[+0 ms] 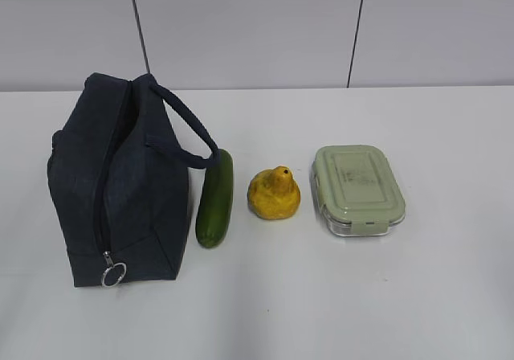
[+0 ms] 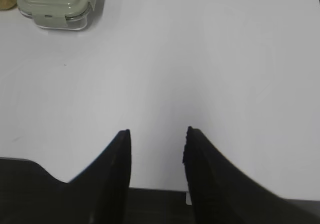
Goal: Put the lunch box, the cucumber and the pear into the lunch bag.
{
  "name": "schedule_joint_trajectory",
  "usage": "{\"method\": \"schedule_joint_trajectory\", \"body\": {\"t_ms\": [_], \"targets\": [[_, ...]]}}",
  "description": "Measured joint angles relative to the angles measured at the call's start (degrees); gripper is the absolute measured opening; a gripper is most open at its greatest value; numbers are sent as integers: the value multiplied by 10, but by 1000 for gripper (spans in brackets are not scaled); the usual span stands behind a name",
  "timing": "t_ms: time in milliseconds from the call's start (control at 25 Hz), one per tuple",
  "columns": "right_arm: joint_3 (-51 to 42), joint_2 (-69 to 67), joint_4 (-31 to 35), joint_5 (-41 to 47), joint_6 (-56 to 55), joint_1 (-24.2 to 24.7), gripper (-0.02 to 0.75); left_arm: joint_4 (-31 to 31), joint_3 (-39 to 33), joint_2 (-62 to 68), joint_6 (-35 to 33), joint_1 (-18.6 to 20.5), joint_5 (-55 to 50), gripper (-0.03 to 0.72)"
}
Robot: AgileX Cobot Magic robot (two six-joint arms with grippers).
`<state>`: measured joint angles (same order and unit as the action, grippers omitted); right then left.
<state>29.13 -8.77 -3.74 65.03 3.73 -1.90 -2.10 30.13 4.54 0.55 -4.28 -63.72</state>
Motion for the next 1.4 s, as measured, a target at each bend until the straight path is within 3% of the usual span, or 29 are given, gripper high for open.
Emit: {"method": "schedule_joint_trajectory", "body": {"t_ms": [560,1000,1200,1400], "targets": [[109,-255,43,-47,-8,0,316,-1,0,0,0,0,0,466],[168,-441,52,-135,-8,0,316,-1,0,0,0,0,0,466],[212,-540,92,-166,10,0,316,-1,0,0,0,0,0,466],[268,-637,181,-178,87,0,316,-1,0,0,0,0,0,466]]}}
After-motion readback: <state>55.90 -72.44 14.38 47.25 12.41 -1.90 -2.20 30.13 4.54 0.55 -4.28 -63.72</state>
